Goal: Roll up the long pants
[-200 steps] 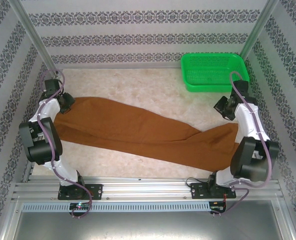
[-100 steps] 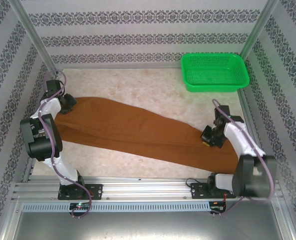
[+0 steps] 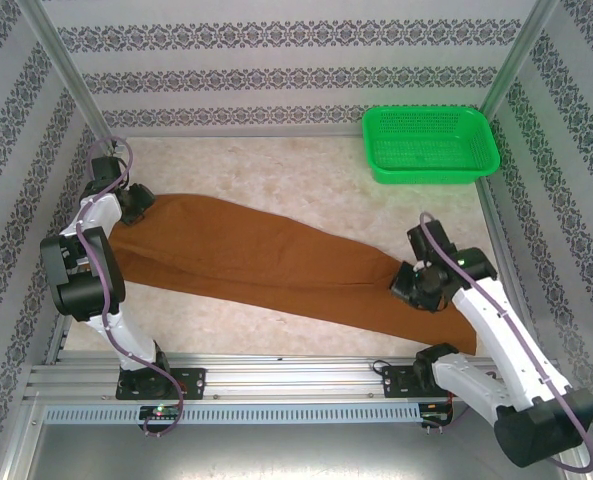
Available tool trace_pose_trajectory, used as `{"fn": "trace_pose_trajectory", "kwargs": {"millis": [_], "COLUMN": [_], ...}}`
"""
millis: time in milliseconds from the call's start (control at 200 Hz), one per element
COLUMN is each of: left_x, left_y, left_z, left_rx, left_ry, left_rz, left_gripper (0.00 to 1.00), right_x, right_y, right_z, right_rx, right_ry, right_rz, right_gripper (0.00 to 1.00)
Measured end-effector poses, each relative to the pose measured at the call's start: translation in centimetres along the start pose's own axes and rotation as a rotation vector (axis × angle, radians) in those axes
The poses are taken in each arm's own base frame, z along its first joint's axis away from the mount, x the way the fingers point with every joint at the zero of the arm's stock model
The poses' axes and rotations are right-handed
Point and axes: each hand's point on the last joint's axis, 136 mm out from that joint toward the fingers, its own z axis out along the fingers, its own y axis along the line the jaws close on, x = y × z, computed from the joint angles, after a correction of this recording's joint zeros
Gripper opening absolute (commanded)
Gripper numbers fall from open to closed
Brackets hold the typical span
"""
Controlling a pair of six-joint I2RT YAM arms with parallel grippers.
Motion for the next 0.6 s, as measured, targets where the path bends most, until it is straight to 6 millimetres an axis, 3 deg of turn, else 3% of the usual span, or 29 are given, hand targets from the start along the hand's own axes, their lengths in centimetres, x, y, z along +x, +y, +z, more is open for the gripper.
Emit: {"fn": "trace_pose_trajectory", "kwargs": {"millis": [120,250,315,420,600], "left_x": [0.1,0.4,0.6,1.2,3.1], "left_y": [-0.5,-1.0,-1.3,-1.8,-3.9], "left_z": [0.0,0.0,0.0,-0.1,0.2], "left_rx": [0.023,0.053,0.065,0.095,0.159], "left_ry": [0.008,0.023,0.031,0.058,0.119], "left_rz": [0.002,0.007,0.018,0.041,0.086], "left_gripper": [0.44,0.44,0.45,0.45,0.43], "right_x": [-4.3,-7.0,-6.7,-4.3,-1.2], "right_y": [3.6,7.4,8.7,10.0,10.5], "right_z": [1.5,6.9,9.6,13.3,15.7], "right_rx": [-0.006,0.024,0.046,0.069,0.081], "right_ry": [-0.028,0.047,0.104,0.214,0.324], "right_rz": [-0.025,-0.083,-0.124,-0.185,-0.223], "right_gripper": [0.0,0.0,0.0,0.0,0.0]}}
